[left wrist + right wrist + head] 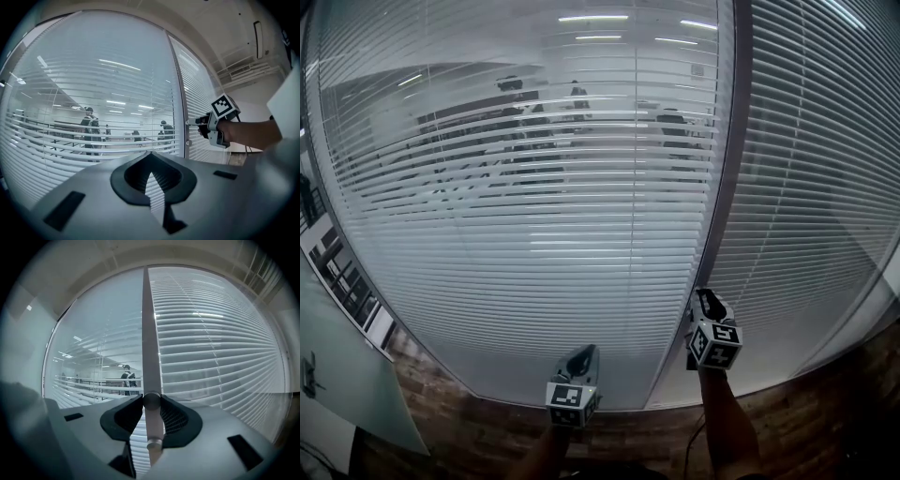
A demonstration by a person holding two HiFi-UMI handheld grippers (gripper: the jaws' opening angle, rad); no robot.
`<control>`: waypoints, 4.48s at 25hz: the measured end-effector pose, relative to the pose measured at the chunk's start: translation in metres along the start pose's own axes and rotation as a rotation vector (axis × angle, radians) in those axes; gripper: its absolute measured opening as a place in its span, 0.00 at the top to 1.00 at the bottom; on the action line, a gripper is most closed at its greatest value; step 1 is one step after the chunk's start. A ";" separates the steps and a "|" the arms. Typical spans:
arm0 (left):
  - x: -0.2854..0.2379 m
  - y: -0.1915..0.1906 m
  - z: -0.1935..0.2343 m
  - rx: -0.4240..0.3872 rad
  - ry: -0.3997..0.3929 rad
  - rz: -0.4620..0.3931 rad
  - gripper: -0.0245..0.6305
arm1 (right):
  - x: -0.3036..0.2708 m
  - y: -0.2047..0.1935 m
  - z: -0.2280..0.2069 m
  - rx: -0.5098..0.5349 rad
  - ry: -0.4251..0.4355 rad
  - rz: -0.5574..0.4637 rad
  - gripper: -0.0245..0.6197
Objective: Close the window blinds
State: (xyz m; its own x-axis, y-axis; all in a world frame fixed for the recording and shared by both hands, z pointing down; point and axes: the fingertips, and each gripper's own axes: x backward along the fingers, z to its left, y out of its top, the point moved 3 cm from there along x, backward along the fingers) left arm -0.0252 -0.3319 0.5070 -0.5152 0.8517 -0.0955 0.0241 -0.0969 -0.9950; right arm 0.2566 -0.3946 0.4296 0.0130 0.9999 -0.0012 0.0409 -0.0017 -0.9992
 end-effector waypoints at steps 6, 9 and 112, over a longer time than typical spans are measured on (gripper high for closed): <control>-0.002 0.002 -0.004 -0.012 -0.018 -0.015 0.96 | 0.001 0.001 0.004 0.179 -0.027 0.007 0.77; -0.002 0.003 -0.004 -0.005 -0.019 -0.015 0.96 | 0.005 0.006 0.012 0.321 -0.038 0.028 0.77; 0.009 -0.016 -0.011 0.061 -0.055 0.013 0.96 | 0.000 -0.022 0.015 1.657 0.035 0.105 0.78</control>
State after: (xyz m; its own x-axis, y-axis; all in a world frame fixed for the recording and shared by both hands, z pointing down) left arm -0.0212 -0.3172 0.5214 -0.5613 0.8210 -0.1046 -0.0203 -0.1400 -0.9899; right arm 0.2409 -0.3940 0.4511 -0.0315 0.9955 -0.0890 -0.9984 -0.0272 0.0491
